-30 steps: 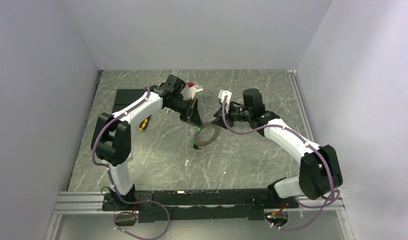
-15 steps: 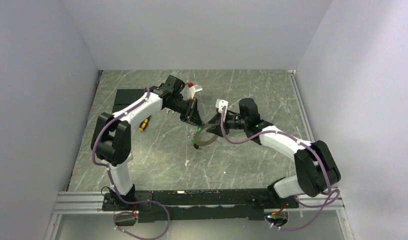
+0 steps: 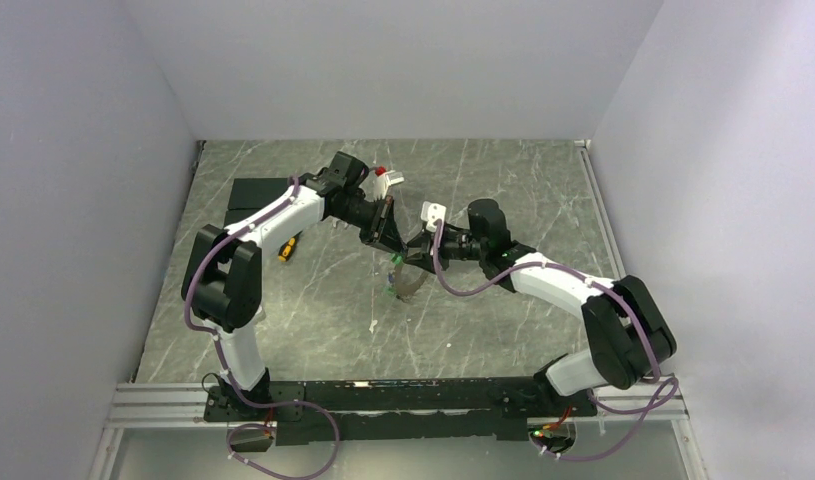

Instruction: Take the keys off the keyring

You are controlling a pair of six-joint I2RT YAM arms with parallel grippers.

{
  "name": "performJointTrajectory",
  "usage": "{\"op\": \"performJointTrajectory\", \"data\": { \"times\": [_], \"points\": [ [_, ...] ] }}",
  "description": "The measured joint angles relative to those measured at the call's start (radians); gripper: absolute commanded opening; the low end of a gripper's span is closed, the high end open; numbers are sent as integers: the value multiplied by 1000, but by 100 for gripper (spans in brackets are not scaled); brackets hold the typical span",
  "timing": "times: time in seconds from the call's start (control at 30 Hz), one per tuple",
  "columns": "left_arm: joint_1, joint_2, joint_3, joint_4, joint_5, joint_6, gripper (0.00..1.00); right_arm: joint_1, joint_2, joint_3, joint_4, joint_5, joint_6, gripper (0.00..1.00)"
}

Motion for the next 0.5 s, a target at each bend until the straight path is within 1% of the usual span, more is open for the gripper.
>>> {"op": "performJointTrajectory", "data": {
  "times": [0.2,0.27,0.33,0.43,0.47,0.5],
  "points": [
    [0,0,-6,8,11,-7,0,10,12,0,7,29,-11,37],
    [1,-1,-11,12,15,-10,0,11,16,0,8,38,-13,30],
    [2,-1,-18,18,20,-10,0,12,20,0,8,44,-14,17],
    [2,-3,-25,26,25,-13,0,13,20,0,9,48,-22,2],
    [4,-5,-30,26,25,-14,0,13,20,0,9,49,-20,0],
    [6,-7,-34,25,25,-14,0,13,20,0,9,51,-23,0]
  ]
}}
